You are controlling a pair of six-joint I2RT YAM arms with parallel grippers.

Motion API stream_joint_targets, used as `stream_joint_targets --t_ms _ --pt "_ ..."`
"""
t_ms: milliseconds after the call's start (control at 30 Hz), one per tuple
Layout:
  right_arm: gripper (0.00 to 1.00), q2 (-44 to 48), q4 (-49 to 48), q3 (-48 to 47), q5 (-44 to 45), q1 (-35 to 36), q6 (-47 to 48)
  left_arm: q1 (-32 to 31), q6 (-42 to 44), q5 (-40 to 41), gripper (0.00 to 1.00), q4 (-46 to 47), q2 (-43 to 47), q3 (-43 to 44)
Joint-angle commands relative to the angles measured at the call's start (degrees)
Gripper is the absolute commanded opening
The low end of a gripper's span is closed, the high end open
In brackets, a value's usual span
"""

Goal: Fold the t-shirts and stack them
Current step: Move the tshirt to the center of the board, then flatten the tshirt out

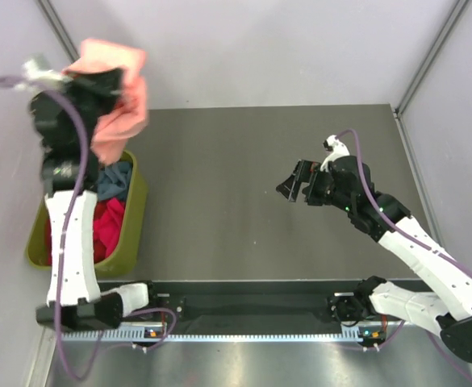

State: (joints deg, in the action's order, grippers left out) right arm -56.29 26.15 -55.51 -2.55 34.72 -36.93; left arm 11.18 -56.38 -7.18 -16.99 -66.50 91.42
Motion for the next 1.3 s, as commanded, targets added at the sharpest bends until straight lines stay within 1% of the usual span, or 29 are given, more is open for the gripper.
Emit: stream_joint_targets --t_ms 0,33,67,100,133,200,233,267,300,333,367,400,500,533,633,733,767,833,867,900,933,967,1033,1067,1133,1167,1233,1267 --pt "1.00 2.06 -1.54 -1.62 2.37 0.61 1.42 -15.79 4.41 -15.14 0.00 16.55 -5.55 3.15" --pt "1.00 2.50 -1.37 -1.54 3.94 0.61 1.33 -22.97 6.70 -15.93 0.00 18.03 -6.35 2.46" --pt "1.00 2.85 -1.45 -1.27 4.30 0.61 1.42 -25.83 9.77 -17.24 0.00 18.22 -7.23 1.06" --pt "1.00 3.90 -1.45 -1.01 5.00 0.53 1.42 -28.29 10.75 -19.69 0.00 17.53 -9.07 0.26" --pt "1.00 4.34 -1.37 -0.31 5.36 0.52 1.42 -32.41 12.94 -20.93 0.00 17.17 -10.04 -0.53" --pt "1.00 6.01 -0.93 0.31 6.58 0.52 1.51 -36.04 16.20 -23.39 0.01 13.75 -13.02 -3.34" --pt "1.00 6.54 -0.58 0.57 7.37 0.52 1.59 -38.05 17.78 -23.58 0.08 9.74 -14.00 -4.39" --pt "1.00 7.50 0.64 1.18 8.25 0.52 1.60 -38.51 19.71 -23.32 0.34 8.22 -14.88 -7.97" --pt "1.00 8.04 1.26 1.54 10.43 0.44 1.51 -38.77 20.43 -22.45 0.45 5.86 -15.93 -10.36" --pt "1.00 8.48 2.75 1.89 11.85 0.44 1.51 -38.78 21.39 -21.57 0.48 5.14 -16.20 -12.64" --pt "1.00 9.35 3.46 2.76 13.17 0.44 1.25 -38.78 24.27 -19.73 0.48 4.17 -15.94 -16.93" --pt "1.00 9.71 3.99 3.21 15.70 0.26 0.90 -38.78 25.43 -14.84 0.50 3.12 -15.68 -18.80" --pt "1.00 10.50 5.05 5.40 19.93 0.17 -0.16 -38.78 29.48 -6.74 0.55 -2.24 -15.67 -22.59" --pt "1.00 10.41 5.14 6.37 20.64 0.17 -0.51 -38.78 30.79 -5.92 0.55 -4.17 -15.94 -23.21" --pt "1.00 8.14 4.26 7.86 21.97 -1.05 -1.57 -38.69 32.03 -5.82 0.56 -4.98 -19.18 -23.56" --pt "0.99 3.83 3.74 9.09 23.55 -5.08 -2.97 -38.78 31.25 -8.72 0.57 -1.65 -23.66 -23.48" --pt "0.96 1.82 3.30 9.53 22.60 -9.28 -3.06 -38.69 30.63 -11.51 0.57 -0.33 -26.29 -23.13" --pt "0.93 0.40 1.37 11.29 18.82 -14.13 -2.54 -38.86 29.23 -14.08 0.57 1.43 -28.94 -22.43" --pt "0.89 -0.65 0.66 11.91 17.68 -19.03 -2.27 -38.87 28.79 -15.66 0.57 2.66 -31.04 -22.51" --pt "0.87 -1.01 0.13 12.35 16.10 -21.60 -2.18 -38.95 28.17 -16.45 0.57 5.02 -31.93 -22.68" --pt "0.86 -1.36 -0.83 12.96 15.82 -23.89 -2.01 -39.21 27.21 -16.98 0.57 6.35 -32.63 -23.12" --pt "0.83 -2.06 -1.45 13.23 15.73 -28.09 -2.10 -39.48 26.85 -17.51 0.57 7.49 -34.03 -23.39" --pt "0.80 -3.46 -3.90 14.02 15.12 -32.06 -2.18 -40.27 25.89 -17.78 0.57 10.39 -35.53 -24.09" --pt "0.78 -5.47 -4.79 14.20 14.85 -36.17 -2.36 -40.45 25.53 -18.13 0.57 11.18 -37.19 -24.09" --pt "0.75 -8.47 -6.89 13.59 12.23 -39.80 -2.62 -41.15 24.92 -19.27 0.57 12.59 -38.79 -24.18" --pt "0.70 -11.44 -7.51 13.15 11.17 -42.95 -2.45 -41.32 24.74 -19.54 0.57 13.03 -39.92 -24.18" --pt "0.67 -14.36 -9.70 11.75 8.10 -45.95 -1.84 -42.37 24.48 -19.10 0.57 13.91 -40.81 -24.44" --pt "0.65 -16.63 -10.50 11.39 7.13 -48.67 -1.48 -42.64 24.39 -19.01 0.57 13.92 -41.60 -24.44"
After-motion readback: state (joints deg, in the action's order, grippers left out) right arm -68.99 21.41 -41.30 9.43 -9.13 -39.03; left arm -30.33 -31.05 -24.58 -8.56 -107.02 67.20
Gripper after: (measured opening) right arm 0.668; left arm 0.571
